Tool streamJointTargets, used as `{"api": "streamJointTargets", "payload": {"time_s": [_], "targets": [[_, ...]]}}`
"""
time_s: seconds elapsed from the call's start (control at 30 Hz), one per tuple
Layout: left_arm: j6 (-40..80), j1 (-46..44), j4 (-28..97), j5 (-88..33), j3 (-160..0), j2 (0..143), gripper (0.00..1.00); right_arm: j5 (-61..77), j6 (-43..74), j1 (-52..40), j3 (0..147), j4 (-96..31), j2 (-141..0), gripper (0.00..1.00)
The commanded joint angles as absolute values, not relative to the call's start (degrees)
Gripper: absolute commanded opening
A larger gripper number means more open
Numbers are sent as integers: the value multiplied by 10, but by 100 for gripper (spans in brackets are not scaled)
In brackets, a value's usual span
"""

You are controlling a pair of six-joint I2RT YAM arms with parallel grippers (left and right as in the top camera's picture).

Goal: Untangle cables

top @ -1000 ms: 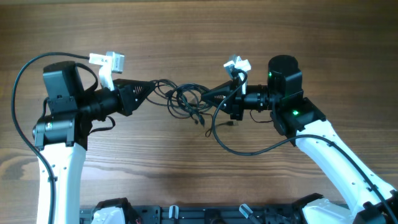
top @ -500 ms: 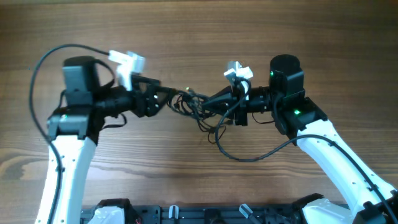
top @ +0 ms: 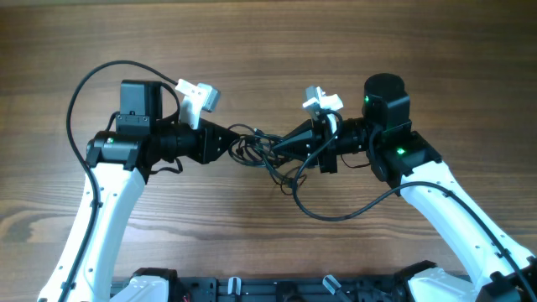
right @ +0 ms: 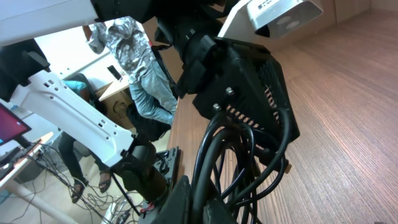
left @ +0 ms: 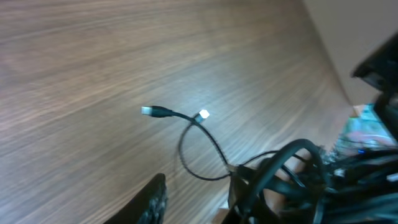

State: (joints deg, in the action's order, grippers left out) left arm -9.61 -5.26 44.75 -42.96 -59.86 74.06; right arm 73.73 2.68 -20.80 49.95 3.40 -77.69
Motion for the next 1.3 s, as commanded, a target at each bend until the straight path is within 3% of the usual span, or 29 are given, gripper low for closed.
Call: {"api": "streamJointTargets", "payload": {"time_s": [0.0, 0.07, 0.13, 0.33, 0.63, 0.83, 0.93, 1.07, 1.27], "targets": [[-98, -29, 445, -376, -620, 731, 57, 760, 15, -206, 502, 35, -777, 4], [-84, 7, 444, -391, -639, 701, 84, 759, 15, -206, 502, 35, -777, 4], [-86, 15, 455, -422, -639, 679, 87, 759, 15, -206, 502, 35, -777, 4], [-88, -19, 558, -423, -638, 675, 84, 746, 16, -206, 502, 35, -777, 4], [-75, -74, 561, -358, -638, 712, 71, 747, 17, -206, 502, 35, -777, 4], [60, -82, 528, -217, -638, 758, 57, 747, 21, -206, 502, 35, -777, 4], [106, -82, 471, -203, -638, 758, 59, 759, 21, -206, 502, 35, -777, 4], [129, -100, 409, -238, -638, 758, 71, 764, 31, -206, 502, 35, -777, 4], [77, -167, 402, -237, -638, 778, 70, 764, 31, -206, 502, 35, -777, 4]]}}
